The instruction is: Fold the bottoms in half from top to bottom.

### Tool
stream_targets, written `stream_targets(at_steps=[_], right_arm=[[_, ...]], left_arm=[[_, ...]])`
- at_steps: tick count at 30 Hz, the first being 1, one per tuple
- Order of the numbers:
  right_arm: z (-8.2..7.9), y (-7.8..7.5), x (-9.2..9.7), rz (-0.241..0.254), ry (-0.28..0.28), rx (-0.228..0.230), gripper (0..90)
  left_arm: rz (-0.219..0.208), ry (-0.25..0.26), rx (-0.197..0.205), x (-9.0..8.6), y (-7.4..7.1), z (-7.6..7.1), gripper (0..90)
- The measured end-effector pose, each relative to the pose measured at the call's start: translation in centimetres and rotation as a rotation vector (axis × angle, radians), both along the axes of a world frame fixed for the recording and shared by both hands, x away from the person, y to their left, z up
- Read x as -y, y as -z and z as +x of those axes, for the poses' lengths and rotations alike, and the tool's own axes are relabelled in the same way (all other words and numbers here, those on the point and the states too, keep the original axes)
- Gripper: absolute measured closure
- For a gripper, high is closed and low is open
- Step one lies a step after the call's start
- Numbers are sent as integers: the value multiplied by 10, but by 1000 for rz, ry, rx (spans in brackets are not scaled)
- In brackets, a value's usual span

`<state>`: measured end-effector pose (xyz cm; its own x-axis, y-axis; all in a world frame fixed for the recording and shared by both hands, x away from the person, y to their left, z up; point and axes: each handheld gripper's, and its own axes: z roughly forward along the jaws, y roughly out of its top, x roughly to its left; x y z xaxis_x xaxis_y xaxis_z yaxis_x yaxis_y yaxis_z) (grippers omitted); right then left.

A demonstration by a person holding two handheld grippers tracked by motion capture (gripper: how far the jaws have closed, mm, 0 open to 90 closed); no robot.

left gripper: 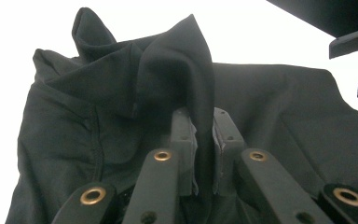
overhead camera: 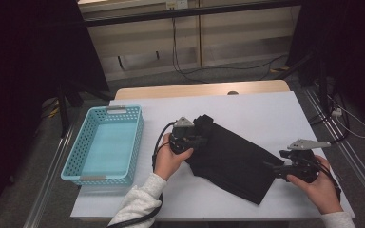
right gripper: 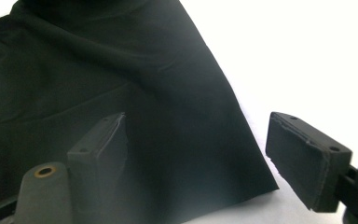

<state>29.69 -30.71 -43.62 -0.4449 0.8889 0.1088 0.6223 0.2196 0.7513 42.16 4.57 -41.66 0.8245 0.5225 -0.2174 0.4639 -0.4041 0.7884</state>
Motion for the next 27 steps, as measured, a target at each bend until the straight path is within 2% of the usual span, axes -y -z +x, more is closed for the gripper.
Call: stream_targets(at_steps=[10,27], right_arm=[[0,0,0,-5,-2,6,209],[1,0,-3,-5,-7,4,209]], left_arm=[[-3,39,12,7,-4,-8,817],[17,104,-10,22,3,-19,815]])
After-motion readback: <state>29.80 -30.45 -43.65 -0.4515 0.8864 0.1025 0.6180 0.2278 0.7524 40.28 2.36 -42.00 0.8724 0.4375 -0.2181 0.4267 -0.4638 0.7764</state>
